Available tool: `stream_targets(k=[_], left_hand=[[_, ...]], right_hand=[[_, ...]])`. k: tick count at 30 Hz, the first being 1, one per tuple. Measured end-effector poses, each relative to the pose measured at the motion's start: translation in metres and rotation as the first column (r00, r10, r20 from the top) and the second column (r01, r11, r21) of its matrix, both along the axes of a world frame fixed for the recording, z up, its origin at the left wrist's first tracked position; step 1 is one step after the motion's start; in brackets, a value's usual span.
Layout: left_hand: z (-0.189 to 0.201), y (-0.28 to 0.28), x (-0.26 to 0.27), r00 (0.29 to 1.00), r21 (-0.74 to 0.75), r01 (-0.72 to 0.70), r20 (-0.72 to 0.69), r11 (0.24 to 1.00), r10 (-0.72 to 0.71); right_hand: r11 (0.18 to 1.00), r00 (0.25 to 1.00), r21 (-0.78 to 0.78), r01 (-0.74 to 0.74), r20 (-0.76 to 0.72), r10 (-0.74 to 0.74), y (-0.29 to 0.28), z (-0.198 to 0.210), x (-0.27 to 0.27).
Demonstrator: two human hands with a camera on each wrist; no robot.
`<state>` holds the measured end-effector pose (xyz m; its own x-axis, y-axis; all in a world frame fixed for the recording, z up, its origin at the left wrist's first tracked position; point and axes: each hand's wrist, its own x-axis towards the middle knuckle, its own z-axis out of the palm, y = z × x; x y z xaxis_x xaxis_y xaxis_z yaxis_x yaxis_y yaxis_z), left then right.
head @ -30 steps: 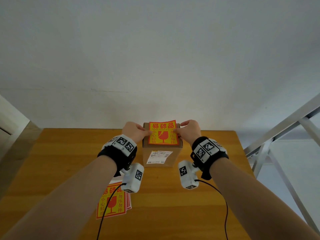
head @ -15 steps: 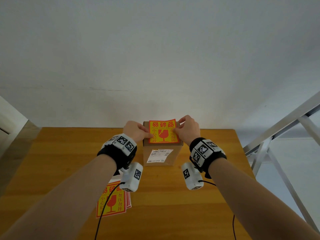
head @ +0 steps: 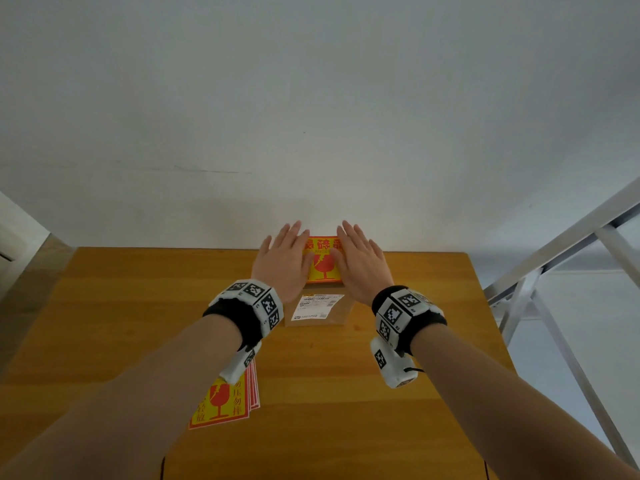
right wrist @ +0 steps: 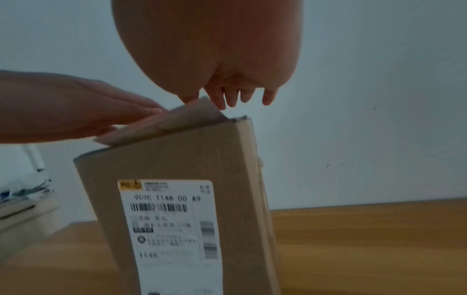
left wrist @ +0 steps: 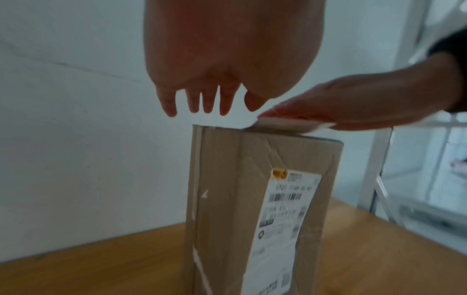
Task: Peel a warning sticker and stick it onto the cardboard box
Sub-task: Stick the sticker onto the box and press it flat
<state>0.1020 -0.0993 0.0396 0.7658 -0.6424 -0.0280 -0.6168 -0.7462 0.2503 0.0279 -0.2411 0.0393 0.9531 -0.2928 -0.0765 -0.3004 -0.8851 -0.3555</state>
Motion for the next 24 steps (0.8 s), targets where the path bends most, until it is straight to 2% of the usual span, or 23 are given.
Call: stream_targets(k=[2, 4, 12, 16, 21, 24], left_hand=[[-0.008, -0.001, 0.0, 0.997, 0.142, 0.076, -0.005, 0.987, -0.076], [-0.013, 0.0, 0.0, 0.995, 0.192, 0.103, -0.026, 0.976, -0.1], [-0.022, 0.003, 0.003, 0.994, 0.172, 0.107, -0.018, 0.979, -0.105], [-0.016, 0.005, 0.001, 0.991, 0.132, 0.129, -0.039, 0.983, -0.125], [-0.015, 0.001, 0.001, 0.989, 0.169, 0.144, -0.003, 0.975, -0.145], [-0.016, 0.0, 0.001, 0.99, 0.168, 0.137, -0.006, 0.976, -0.138]], right_hand=[[0.999, 0.998, -0.022, -0.03, -0.062, 0.029, 0.0, -0.007, -0.002], [0.999, 0.995, -0.032, -0.037, -0.093, 0.034, -0.001, -0.012, -0.003], [0.996, 0.992, -0.075, -0.054, -0.115, 0.045, -0.001, -0.02, -0.004], [0.995, 0.997, -0.074, -0.063, -0.057, 0.059, -0.001, -0.015, -0.002], [0.98, 0.988, -0.128, -0.153, -0.058, 0.146, 0.008, -0.01, 0.008], [0.978, 0.989, -0.149, -0.148, -0.047, 0.143, 0.011, -0.012, 0.011]])
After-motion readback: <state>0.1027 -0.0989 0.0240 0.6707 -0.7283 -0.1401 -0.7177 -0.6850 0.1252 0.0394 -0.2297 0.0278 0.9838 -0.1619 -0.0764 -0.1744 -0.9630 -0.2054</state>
